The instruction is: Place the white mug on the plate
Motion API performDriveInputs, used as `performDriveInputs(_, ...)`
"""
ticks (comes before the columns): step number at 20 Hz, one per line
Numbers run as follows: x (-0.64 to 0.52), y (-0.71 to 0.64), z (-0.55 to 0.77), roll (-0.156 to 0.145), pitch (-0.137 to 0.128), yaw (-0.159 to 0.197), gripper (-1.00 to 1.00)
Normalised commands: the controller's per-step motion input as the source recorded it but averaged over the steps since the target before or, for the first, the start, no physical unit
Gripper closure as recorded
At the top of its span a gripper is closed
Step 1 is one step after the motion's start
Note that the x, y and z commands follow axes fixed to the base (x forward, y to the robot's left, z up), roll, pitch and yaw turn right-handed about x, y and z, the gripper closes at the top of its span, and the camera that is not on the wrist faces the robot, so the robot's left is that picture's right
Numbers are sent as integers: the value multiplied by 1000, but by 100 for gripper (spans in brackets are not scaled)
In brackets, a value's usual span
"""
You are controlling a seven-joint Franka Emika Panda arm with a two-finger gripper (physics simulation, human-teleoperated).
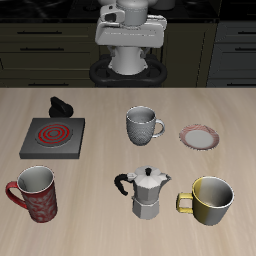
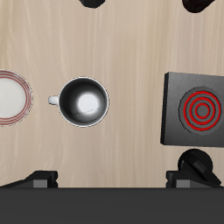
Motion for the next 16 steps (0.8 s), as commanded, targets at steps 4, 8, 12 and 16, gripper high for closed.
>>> performDriveInputs(4,170,134,-126,6,0,-15,-100)
performDriveInputs(8,170,178,-224,9,23,-25,-100)
performDriveInputs(12,200,306,-288,29,-7,7,-100)
performDriveInputs(16,89,12,-163,6,-4,-20,-100)
